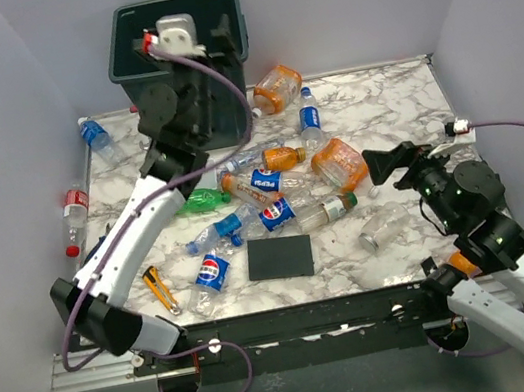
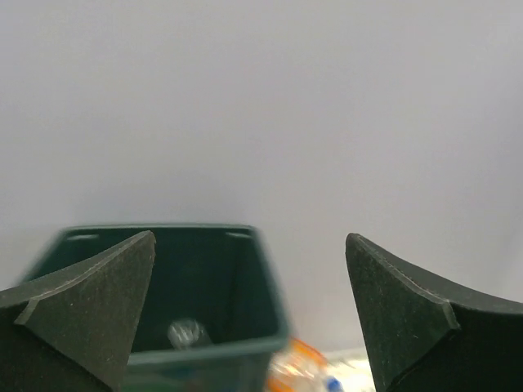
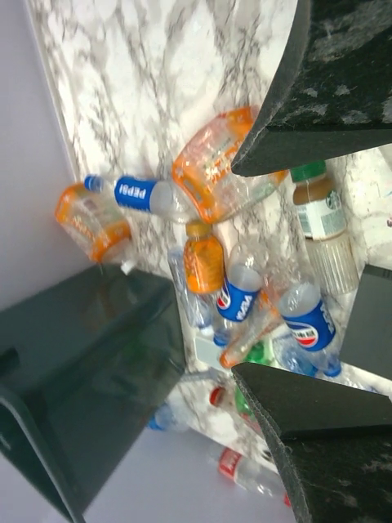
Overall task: Put the plastic bottles in the bin
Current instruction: Pick up the plastic bottle at the center of the board.
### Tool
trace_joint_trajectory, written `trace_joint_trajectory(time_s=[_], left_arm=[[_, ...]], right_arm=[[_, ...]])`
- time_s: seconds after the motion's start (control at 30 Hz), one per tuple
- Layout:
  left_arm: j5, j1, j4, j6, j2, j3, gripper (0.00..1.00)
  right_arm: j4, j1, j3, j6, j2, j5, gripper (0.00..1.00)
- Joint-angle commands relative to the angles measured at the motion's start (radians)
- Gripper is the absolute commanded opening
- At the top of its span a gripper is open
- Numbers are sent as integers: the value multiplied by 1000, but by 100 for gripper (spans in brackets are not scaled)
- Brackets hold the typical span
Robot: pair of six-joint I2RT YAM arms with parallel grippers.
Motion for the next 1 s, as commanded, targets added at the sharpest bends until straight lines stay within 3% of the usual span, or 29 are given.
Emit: trace_joint_trajectory(time_s=[0.0,0.1,0.2,0.4,0.6,0.7,0.97], left_arm=[[62,-163,-167,-5,-86,-123,99],[100,-225,-264,-135,-132,-228,99],[140,-239,-367,-254,-177,-336,99],[177,-239,-387,-355,-305,-602,99],[300,-238,-271,-521,-363,-772,99],[328,-237,-248,-571,-363,-799,99],[304,-237,-384,-588,-286,-732,99]], right_arm=[[-45,-2,-17,7,32,199,100],[-129,-3,-7,73,102,324,100],[-210,-3,8,133,178,351,100],[-226,-24,-22,179,278,256,100],[-318,-191,-36,272,303,84,100],[-396,-254,-48,359,302,30,100],[-619,-256,-83,630,259,-8,100]])
